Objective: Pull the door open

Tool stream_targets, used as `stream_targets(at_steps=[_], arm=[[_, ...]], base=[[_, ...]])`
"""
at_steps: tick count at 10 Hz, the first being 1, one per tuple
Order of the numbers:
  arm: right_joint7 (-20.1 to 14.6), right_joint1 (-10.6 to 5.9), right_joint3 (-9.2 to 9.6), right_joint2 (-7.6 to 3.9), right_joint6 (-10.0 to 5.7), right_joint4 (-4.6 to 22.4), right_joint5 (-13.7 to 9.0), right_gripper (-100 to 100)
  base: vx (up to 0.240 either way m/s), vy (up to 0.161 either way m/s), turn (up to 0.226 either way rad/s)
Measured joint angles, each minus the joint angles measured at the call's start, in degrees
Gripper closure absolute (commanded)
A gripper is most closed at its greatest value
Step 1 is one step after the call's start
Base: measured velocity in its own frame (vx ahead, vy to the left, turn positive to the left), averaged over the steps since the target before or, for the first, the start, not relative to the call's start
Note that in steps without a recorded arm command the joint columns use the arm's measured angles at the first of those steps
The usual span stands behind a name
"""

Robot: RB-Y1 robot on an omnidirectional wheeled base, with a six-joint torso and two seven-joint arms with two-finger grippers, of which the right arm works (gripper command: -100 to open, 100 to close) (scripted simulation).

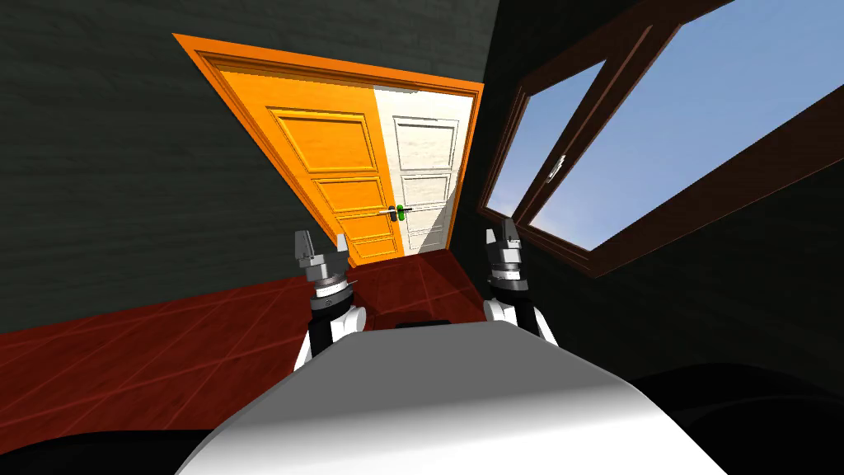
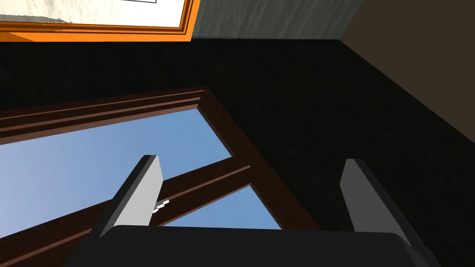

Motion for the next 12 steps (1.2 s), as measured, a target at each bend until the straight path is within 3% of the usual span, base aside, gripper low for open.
stream_targets(at_steps=[8,12], arm=[[-1.6,-4.91,-1.36,-2.89,0.86,9.8,-1.3,-100],[-2.2,-7.39,-1.72,-3.8,1.28,15.0,-1.7,-100]], base=[[0.156,0.047,0.062],[0.122,0.065,0.056]])
